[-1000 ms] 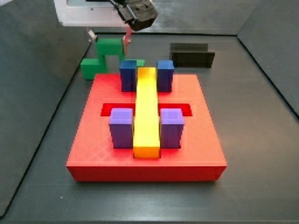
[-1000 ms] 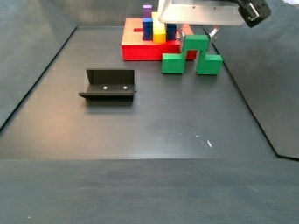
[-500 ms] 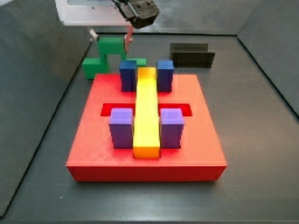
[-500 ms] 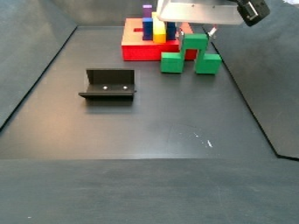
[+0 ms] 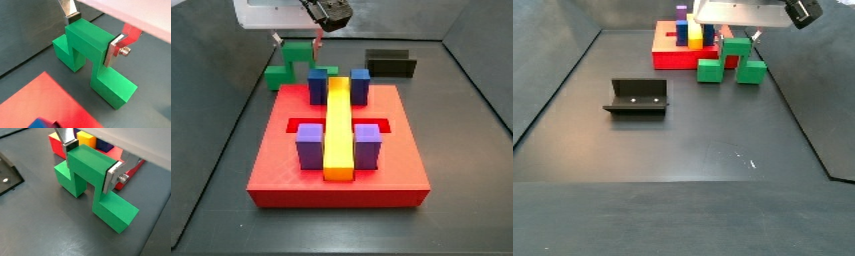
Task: Pick up the green object. Move up. Move to above the board. Insert the green object.
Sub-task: Move up, then move to above the board.
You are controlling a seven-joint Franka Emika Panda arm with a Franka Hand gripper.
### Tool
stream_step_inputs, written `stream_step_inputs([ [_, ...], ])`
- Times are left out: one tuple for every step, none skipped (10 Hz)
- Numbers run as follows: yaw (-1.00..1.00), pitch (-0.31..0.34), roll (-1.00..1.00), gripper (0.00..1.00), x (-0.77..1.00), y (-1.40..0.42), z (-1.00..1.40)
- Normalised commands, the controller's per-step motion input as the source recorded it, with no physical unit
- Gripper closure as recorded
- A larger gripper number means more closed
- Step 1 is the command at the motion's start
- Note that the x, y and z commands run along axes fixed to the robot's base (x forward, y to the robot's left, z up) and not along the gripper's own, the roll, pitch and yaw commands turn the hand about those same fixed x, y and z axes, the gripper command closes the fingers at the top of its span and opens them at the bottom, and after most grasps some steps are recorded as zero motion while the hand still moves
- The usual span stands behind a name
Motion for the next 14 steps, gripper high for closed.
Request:
stream_step_inputs([
  [0.0, 0.0, 0.0, 1.0, 0.0, 0.0, 0.83],
  [-0.04, -0.007, 0.0, 1.0, 0.03, 0.05, 0.83],
  [-0.04, 0.018, 0.0, 1.0, 0.0, 0.05, 0.69],
  [-0.03, 0.002, -0.03, 1.0, 0.02, 0.02, 0.28],
  [0.0, 0.0, 0.0, 1.0, 0.0, 0.0, 1.4],
  [0.01, 0.024, 0.0, 1.0, -0.02, 0.0, 1.4],
  [0.0, 0.041, -0.01, 1.0, -0.07, 0.0, 1.4],
  [0.0, 0.016, -0.04, 1.0, -0.02, -0.01, 1.4],
  [0.0, 0.047, -0.04, 1.0, 0.04, 0.0, 1.4],
  [-0.01, 0.111, -0.04, 1.0, 0.04, 0.0, 0.67],
  [-0.01, 0.093, -0.04, 1.0, 0.03, 0.0, 0.3],
  [-0.04, 0.387, 0.01, 1.0, 0.82, -1.4, 0.33],
  [-0.02, 0.403, 0.08, 1.0, 0.84, -1.4, 0.32],
  [0.01, 0.432, 0.11, 1.0, 0.93, -1.4, 0.3],
])
